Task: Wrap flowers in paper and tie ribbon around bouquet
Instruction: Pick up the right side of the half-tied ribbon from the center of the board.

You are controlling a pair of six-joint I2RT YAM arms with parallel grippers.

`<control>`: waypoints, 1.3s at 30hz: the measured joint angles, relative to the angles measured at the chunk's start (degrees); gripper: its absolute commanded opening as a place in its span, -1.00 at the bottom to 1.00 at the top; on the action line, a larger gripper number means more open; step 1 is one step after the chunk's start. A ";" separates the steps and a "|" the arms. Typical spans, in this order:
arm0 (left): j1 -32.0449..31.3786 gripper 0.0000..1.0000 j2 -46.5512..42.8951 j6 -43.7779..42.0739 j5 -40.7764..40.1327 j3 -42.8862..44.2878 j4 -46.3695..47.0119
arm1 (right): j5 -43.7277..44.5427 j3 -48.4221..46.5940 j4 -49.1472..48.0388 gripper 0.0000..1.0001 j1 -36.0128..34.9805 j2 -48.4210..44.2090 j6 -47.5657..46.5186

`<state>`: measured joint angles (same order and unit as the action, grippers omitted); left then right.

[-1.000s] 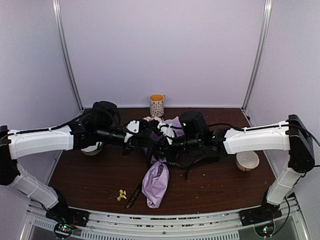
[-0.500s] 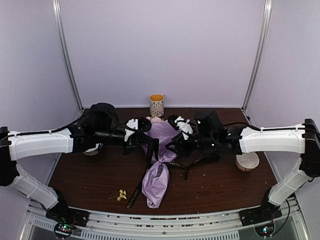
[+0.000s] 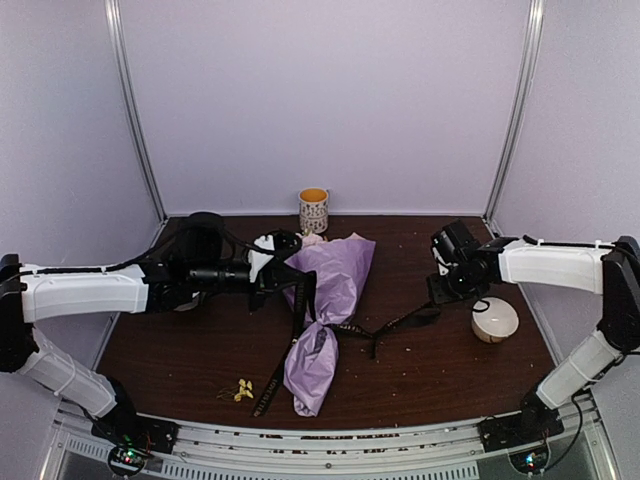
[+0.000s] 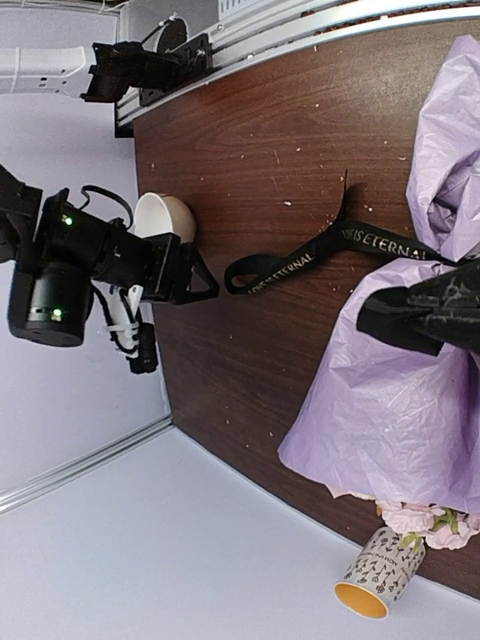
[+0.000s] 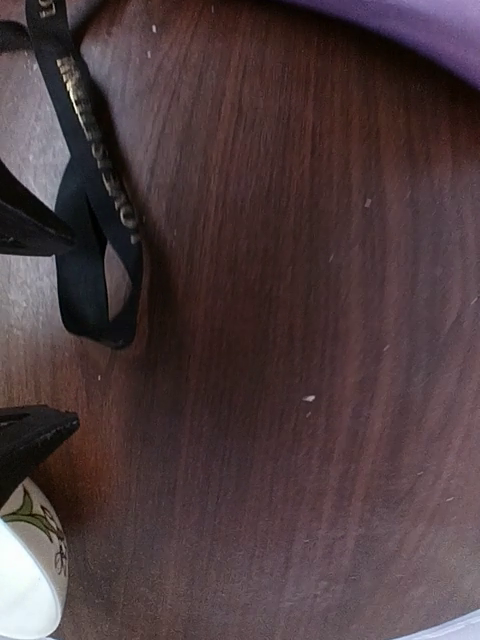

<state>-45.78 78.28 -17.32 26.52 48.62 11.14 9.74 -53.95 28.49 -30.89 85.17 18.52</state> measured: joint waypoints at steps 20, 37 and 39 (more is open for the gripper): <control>-0.02 -1.00 0.00 0.11 -1.09 -0.11 -0.02 | -10.05 -7.82 7.17 -0.18 6.19 14.47 -1.03; -0.09 -1.00 -0.90 0.09 -1.99 -0.31 -0.07 | -9.31 -12.81 14.86 -1.00 6.49 18.40 -4.00; -0.13 -1.00 -0.94 0.09 -2.01 -0.63 0.00 | -10.38 -12.28 14.69 -1.00 6.47 14.91 -4.87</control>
<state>-45.91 77.34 -17.23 24.51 47.99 11.14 -0.64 -66.24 43.18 -24.43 100.07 13.65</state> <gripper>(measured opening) 0.010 0.007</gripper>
